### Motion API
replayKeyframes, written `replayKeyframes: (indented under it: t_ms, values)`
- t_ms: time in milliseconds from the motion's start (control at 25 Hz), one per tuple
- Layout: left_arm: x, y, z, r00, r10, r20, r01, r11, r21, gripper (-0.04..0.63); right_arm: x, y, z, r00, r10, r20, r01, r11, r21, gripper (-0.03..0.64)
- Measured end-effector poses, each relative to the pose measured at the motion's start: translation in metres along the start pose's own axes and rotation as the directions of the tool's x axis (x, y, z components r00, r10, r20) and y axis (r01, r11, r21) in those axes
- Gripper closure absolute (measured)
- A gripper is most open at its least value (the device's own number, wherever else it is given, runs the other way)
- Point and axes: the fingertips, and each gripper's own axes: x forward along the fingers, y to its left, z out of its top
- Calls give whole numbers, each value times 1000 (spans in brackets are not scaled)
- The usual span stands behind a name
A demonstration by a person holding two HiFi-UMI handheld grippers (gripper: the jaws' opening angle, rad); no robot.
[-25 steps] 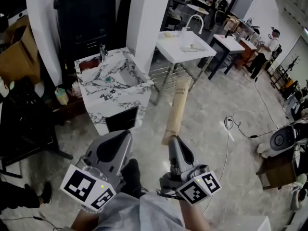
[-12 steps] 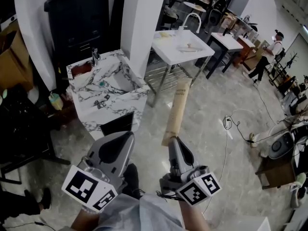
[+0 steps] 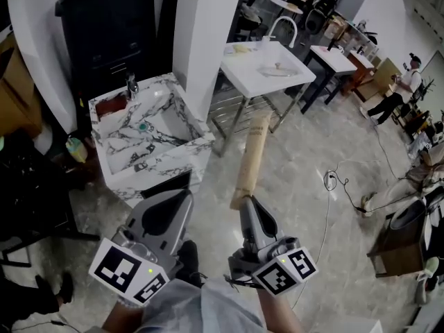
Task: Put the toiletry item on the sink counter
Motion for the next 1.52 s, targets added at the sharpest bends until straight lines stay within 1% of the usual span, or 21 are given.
replayKeyframes:
  t_ms: [440,840,1200,1360,1520]
  values:
    - [70,43,11,1000,-17,-14,17,1000,-10,592,64,-39,21,1000,-15,-10,15,1000,5,614]
    - [120,89,20,1000,-8,1,8,1000,-11,592,126,-67,35,1000,-1,-13,1,1000,-9,614]
    - [149,142,25,999,32,15,-32,999,-8,592,187,-82,32,999,36,-30,-36,999,-10,614]
    - [153,159,26,998,60,21,-59,998,-8,592,209,-84,29,997,59,-43,-60,998,-4,614]
    - [149,175,22,995,99,15,-99,995,-14,592,226,-82,22,994,89,-58,-87,996,22,614]
